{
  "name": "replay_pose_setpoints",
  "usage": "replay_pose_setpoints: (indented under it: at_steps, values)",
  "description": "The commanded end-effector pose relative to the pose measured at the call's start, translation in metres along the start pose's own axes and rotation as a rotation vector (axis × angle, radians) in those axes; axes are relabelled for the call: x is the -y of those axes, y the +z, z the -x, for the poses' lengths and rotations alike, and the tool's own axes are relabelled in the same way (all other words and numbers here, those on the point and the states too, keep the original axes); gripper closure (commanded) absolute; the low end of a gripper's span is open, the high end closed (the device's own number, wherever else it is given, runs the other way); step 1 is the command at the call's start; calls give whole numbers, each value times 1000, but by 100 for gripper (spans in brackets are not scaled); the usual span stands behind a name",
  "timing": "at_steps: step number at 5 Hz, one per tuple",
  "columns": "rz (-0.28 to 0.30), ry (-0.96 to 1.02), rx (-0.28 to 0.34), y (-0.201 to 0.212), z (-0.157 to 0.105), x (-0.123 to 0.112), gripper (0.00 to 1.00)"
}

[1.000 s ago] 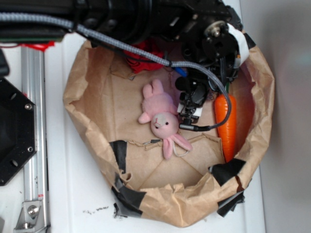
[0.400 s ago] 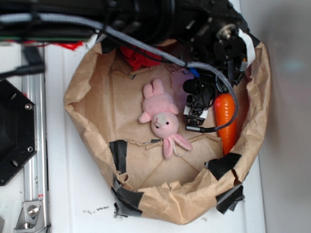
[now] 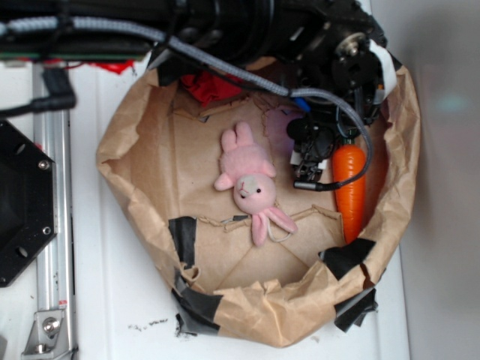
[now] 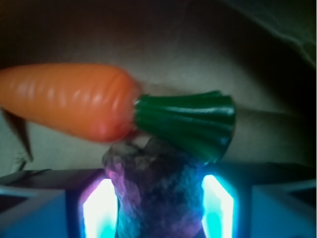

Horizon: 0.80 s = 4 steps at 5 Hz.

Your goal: Grab the rock.

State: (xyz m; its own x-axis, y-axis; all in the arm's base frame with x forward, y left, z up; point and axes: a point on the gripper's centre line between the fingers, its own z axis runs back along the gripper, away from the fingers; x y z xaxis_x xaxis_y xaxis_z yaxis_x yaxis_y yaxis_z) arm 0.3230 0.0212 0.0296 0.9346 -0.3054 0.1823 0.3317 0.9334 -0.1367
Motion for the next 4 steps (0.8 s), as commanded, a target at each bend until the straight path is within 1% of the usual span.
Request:
replay_pose_setpoints:
  at_steps: [1, 2, 3, 4]
  values:
    - [-53, 51, 21, 92, -5, 30, 100]
    - [-115, 122, -39, 117, -5, 47, 100]
    - [-178, 184, -95, 119, -12, 58, 100]
    - [-159, 152, -86, 114, -13, 65, 100]
